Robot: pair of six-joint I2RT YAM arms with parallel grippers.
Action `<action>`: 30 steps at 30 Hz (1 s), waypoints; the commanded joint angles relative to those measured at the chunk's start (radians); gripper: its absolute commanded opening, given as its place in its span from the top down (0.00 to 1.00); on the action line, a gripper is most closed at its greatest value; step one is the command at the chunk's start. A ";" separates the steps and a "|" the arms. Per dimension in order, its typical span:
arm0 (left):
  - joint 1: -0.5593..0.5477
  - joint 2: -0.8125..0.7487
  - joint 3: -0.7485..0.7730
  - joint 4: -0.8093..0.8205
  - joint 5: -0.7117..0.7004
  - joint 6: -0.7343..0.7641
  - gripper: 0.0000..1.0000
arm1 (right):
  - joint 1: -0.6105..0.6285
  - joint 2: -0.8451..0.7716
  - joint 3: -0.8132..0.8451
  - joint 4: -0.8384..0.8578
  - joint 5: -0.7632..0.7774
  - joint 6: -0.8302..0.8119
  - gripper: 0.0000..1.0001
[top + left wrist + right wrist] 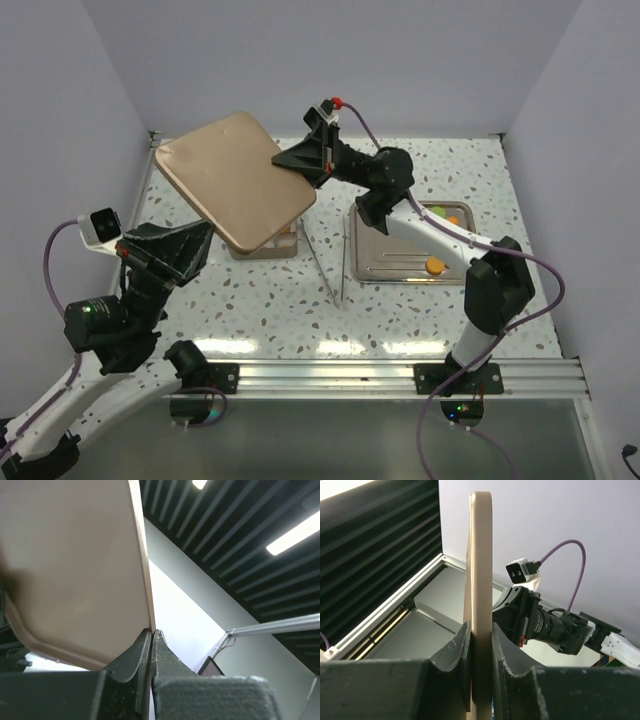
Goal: Pack the cookies
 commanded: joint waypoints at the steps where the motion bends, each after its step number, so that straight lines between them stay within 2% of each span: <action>1: -0.002 -0.020 0.042 -0.245 -0.138 0.029 0.95 | 0.013 -0.037 0.030 0.033 -0.045 -0.019 0.96; 2: -0.002 -0.021 0.051 -0.285 -0.176 0.029 0.91 | 0.013 -0.036 0.034 0.025 -0.047 -0.022 0.99; 3: -0.002 -0.023 0.075 -0.329 -0.195 0.024 0.78 | 0.013 -0.034 0.039 -0.001 -0.048 -0.030 1.00; 6: -0.002 0.003 0.168 -0.594 -0.281 0.017 0.51 | 0.010 -0.042 0.051 -0.114 -0.047 -0.092 1.00; 7: -0.002 0.024 0.196 -0.736 -0.304 0.012 0.44 | 0.009 -0.043 0.064 -0.152 -0.047 -0.143 1.00; 9: -0.002 0.051 0.282 -0.865 -0.359 0.029 0.30 | 0.006 -0.043 0.077 -0.237 -0.038 -0.184 1.00; 12: -0.002 0.091 0.373 -1.090 -0.416 0.041 0.23 | -0.017 -0.042 0.091 -0.316 -0.009 -0.238 1.00; 17: -0.002 0.172 0.483 -1.330 -0.497 0.037 0.16 | -0.100 -0.059 0.064 -0.511 0.053 -0.358 1.00; 18: -0.002 0.192 0.521 -1.377 -0.506 0.015 0.12 | -0.111 -0.062 0.061 -0.638 0.062 -0.396 1.00; 21: -0.002 0.287 0.604 -1.532 -0.516 0.065 0.05 | -0.146 -0.072 0.025 -0.815 0.109 -0.542 1.00; 23: -0.002 0.396 0.673 -1.581 -0.519 0.106 0.00 | -0.157 -0.092 -0.028 -0.858 0.166 -0.573 1.00; 26: 0.000 0.558 0.750 -1.647 -0.520 0.201 0.00 | -0.160 -0.124 -0.093 -0.930 0.263 -0.634 1.00; 30: 0.045 0.672 0.766 -1.573 -0.494 0.334 0.00 | -0.158 -0.157 -0.159 -0.986 0.359 -0.672 1.00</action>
